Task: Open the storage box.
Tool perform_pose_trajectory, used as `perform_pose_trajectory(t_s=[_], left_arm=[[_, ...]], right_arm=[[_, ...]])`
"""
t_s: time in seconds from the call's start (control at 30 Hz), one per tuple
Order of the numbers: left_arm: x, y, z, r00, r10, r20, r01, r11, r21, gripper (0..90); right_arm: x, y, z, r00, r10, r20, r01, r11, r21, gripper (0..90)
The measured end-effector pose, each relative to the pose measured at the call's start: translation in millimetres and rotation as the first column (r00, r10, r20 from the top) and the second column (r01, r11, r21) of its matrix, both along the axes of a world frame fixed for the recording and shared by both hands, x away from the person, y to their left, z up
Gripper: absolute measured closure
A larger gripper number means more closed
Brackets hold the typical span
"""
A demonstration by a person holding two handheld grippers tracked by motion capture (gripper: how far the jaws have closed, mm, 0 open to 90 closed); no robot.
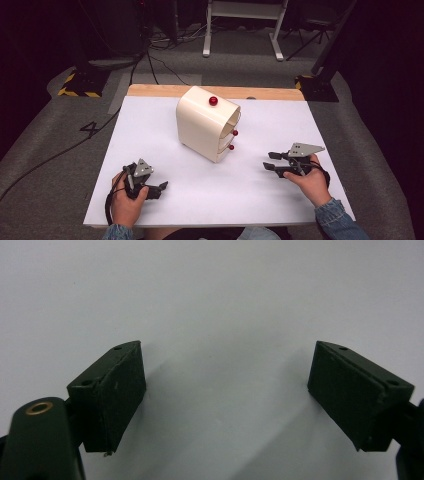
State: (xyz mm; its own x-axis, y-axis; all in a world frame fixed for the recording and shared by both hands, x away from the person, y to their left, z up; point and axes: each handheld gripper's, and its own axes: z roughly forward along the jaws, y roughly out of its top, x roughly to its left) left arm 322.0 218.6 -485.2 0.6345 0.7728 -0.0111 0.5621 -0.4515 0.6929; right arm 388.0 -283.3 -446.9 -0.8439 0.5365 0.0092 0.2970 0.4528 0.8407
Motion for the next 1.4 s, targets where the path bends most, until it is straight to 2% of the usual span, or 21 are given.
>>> perform_pose_trajectory(t_s=[0.07, 0.13, 0.23, 0.33, 0.43, 0.47, 0.5, 0.6, 0.7, 0.8, 0.9, 0.93, 0.97, 1.0, 1.07, 1.2, 1.4], left_arm=[[0.0, 0.0, 0.0, 1.0000, -0.001, 0.000, 0.001, 1.0000, 0.000, 15.8], [0.0, 0.0, 0.0, 1.0000, -0.001, 0.001, 0.001, 1.0000, 0.000, 15.8], [0.0, 0.0, 0.0, 1.0000, -0.001, 0.001, 0.001, 1.0000, 0.000, 15.8], [0.0, 0.0, 0.0, 1.0000, 0.000, 0.001, 0.000, 1.0000, 0.001, 15.7], [-0.1, 0.0, 0.0, 1.0000, -0.001, 0.001, 0.001, 1.0000, 0.001, 15.7], [-0.1, 0.0, 0.0, 1.0000, 0.000, 0.001, 0.000, 1.0000, 0.001, 15.8], [-0.1, 0.0, 0.0, 1.0000, 0.000, 0.002, 0.000, 1.0000, 0.001, 15.8], [-0.1, 0.0, 0.0, 1.0000, 0.000, 0.001, 0.000, 1.0000, 0.001, 15.8], [0.0, 0.0, 0.0, 1.0000, -0.001, 0.001, 0.001, 1.0000, 0.001, 15.8], [0.0, 0.0, 0.0, 1.0000, -0.001, 0.001, 0.001, 1.0000, 0.001, 15.8], [0.0, 0.0, 0.0, 1.0000, -0.001, 0.001, 0.001, 1.0000, 0.000, 15.8], [0.0, 0.0, 0.0, 1.0000, -0.001, 0.000, 0.001, 1.0000, 0.001, 15.8], [0.0, 0.0, 0.0, 1.0000, -0.001, 0.000, 0.001, 1.0000, 0.000, 15.7], [0.0, 0.0, 0.0, 1.0000, -0.001, 0.001, 0.001, 1.0000, 0.000, 15.8], [0.0, 0.0, 0.0, 1.0000, -0.001, 0.001, 0.001, 1.0000, 0.000, 15.7], [0.0, 0.0, 0.0, 1.0000, -0.001, 0.001, 0.001, 1.0000, 0.000, 15.8], [0.0, 0.0, 0.0, 1.0000, -0.001, 0.000, 0.001, 1.0000, 0.000, 15.8]], right_arm=[[-0.1, 0.7, 1.0, 1.0000, 0.001, 0.003, -0.001, 1.000, 0.009, 51.9], [1.2, 4.3, 4.8, 0.9997, 0.017, 0.015, -0.018, 0.999, 0.039, 53.3], [2.3, 8.6, 7.9, 0.9992, 0.033, 0.025, -0.034, 0.999, 0.041, 53.9], [4.3, 21.4, 14.2, 0.9973, 0.064, 0.034, -0.066, 0.996, 0.055, 52.9], [5.4, 30.0, 15.2, 0.9976, 0.061, 0.034, -0.063, 0.996, 0.066, 52.2], [6.2, 37.6, 15.8, 0.9963, 0.068, 0.054, -0.071, 0.995, 0.065, 51.3], [6.6, 41.3, 15.8, 0.9958, 0.073, 0.055, -0.077, 0.994, 0.074, 51.0], [9.1, 53.1, 14.7, 0.9971, 0.038, 0.067, -0.045, 0.993, 0.113, 50.4], [10.8, 57.8, 13.8, 0.9966, 0.045, 0.070, -0.053, 0.991, 0.124, 51.8], [15.4, 66.4, 10.3, 0.9959, 0.055, 0.072, -0.064, 0.989, 0.135, 56.4], [17.5, 70.7, 8.3, 0.9939, 0.062, 0.092, -0.074, 0.988, 0.136, 59.0], [18.3, 73.2, 7.2, 0.9915, 0.074, 0.107, -0.088, 0.986, 0.138, 61.3], [19.2, 76.8, 5.8, 0.9894, 0.101, 0.104, -0.116, 0.983, 0.142, 60.2], [19.8, 80.6, 3.3, 0.9882, 0.102, 0.114, -0.118, 0.983, 0.142, 60.7], [21.2, 83.6, 0.2, 0.9858, 0.095, 0.138, -0.111, 0.987, 0.116, 62.7], [26.1, 88.5, -8.7, 0.9875, 0.088, 0.131, -0.105, 0.986, 0.130, 66.4], [34.3, 91.5, -19.8, 0.9906, 0.071, 0.117, -0.088, 0.985, 0.148, 66.4]])
